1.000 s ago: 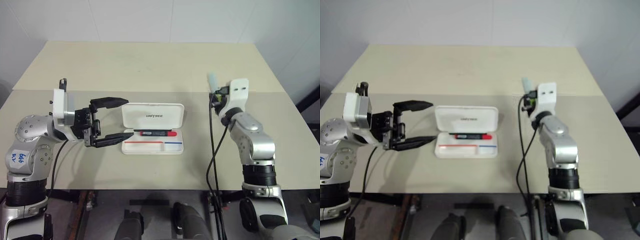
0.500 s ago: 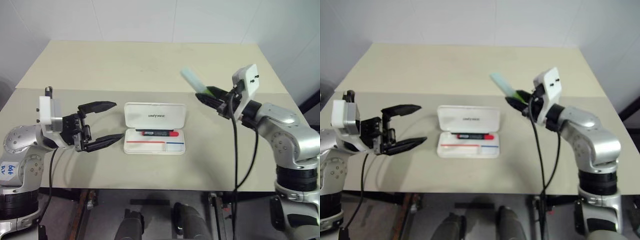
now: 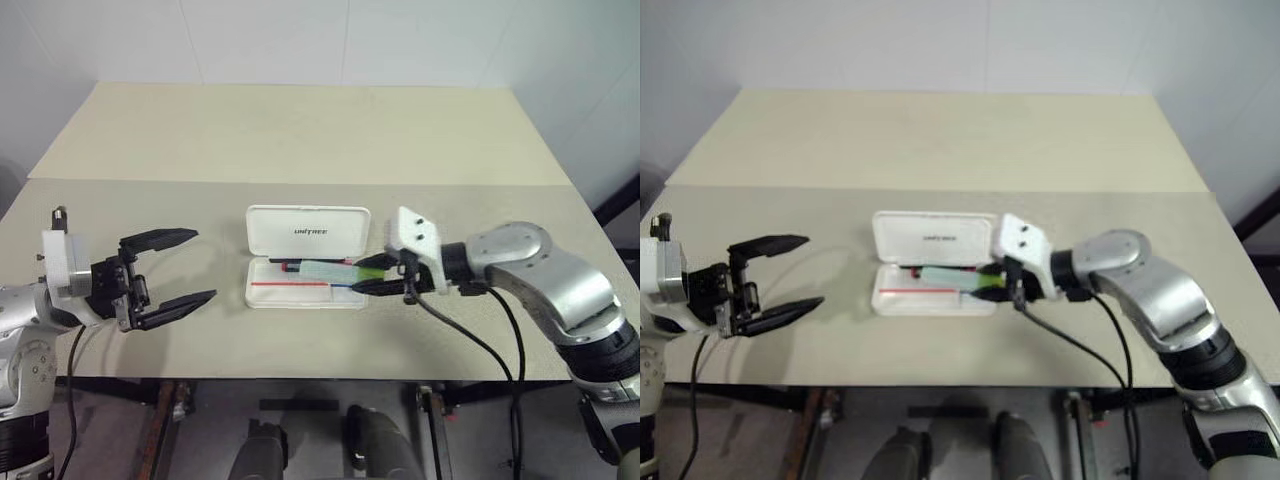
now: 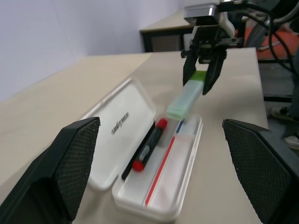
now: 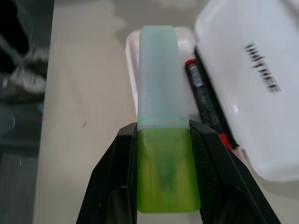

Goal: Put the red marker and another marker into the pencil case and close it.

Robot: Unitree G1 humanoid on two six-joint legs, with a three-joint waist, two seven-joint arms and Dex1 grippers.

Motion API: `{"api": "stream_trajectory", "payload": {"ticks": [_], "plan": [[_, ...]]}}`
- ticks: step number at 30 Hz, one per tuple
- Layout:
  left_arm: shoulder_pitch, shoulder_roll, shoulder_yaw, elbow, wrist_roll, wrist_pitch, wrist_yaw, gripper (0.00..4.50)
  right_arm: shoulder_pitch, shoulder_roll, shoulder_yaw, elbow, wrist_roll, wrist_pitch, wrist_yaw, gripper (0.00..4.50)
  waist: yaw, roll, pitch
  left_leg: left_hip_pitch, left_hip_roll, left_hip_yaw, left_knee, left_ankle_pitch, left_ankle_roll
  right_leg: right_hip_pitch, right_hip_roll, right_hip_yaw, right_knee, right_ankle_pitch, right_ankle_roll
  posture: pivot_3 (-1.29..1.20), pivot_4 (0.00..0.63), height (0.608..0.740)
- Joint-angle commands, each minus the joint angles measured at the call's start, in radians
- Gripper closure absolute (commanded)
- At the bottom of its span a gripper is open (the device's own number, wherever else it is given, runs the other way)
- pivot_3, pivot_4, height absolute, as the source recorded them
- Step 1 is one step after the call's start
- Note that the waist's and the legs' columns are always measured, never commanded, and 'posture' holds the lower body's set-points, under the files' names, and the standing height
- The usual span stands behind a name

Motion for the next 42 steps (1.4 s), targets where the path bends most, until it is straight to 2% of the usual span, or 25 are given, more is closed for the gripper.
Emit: {"api": "stream_trajectory", "payload": {"ticks": [1,16,29,40,41,42], "plan": [[0.017,0.005,0.032,-0.009,-0.003,-0.035,-0.001,0.00,-0.042,0.063,0.028,-0.010,-0.025,-0.020,-0.011,3.37,0.000,0.000,0.000,0.000,0.000,0.000,0.000,0.000,0.000,0.000,0.000,0.000,0.000,0.000,0.000,0.00,0.150,0.740],[0.086,0.028,0.103,0.076,-0.012,-0.132,-0.089,0.00,-0.071,0.281,0.172,0.129,-0.207,-0.124,-0.044,3.37,-0.001,0.000,0.000,-0.001,0.002,-0.001,-0.001,-0.002,-0.003,-0.001,-0.002,-0.001,-0.002,0.000,0.000,0.00,0.150,0.740],[0.110,0.045,0.134,0.101,-0.065,-0.069,-0.134,0.00,-0.088,0.342,0.183,0.313,-0.324,-0.276,-0.021,3.37,-0.002,0.000,0.000,-0.001,0.001,-0.001,-0.001,-0.002,-0.004,-0.001,-0.001,-0.001,-0.001,0.000,0.000,0.00,0.150,0.740],[0.103,0.041,0.144,0.090,-0.067,-0.059,-0.129,0.00,-0.102,0.363,0.168,0.343,-0.349,-0.308,0.019,3.37,-0.002,0.000,0.000,-0.001,0.002,-0.001,0.000,-0.002,-0.004,-0.001,-0.001,-0.001,0.000,0.000,-0.001,0.00,0.150,0.740],[0.101,0.042,0.144,0.090,-0.068,-0.059,-0.128,0.00,-0.101,0.359,0.169,0.340,-0.351,-0.309,0.024,2.65,-0.002,0.000,0.000,-0.001,0.002,-0.001,0.000,-0.002,-0.004,-0.001,-0.001,-0.001,0.000,0.000,-0.001,0.00,0.150,0.740],[0.100,0.042,0.145,0.090,-0.068,-0.059,-0.128,0.00,-0.099,0.356,0.169,0.336,-0.351,-0.309,0.030,2.41,-0.002,0.000,0.000,-0.001,0.001,-0.001,0.000,-0.002,-0.004,-0.001,-0.001,-0.001,0.000,0.000,-0.001,0.00,0.150,0.740]]}}
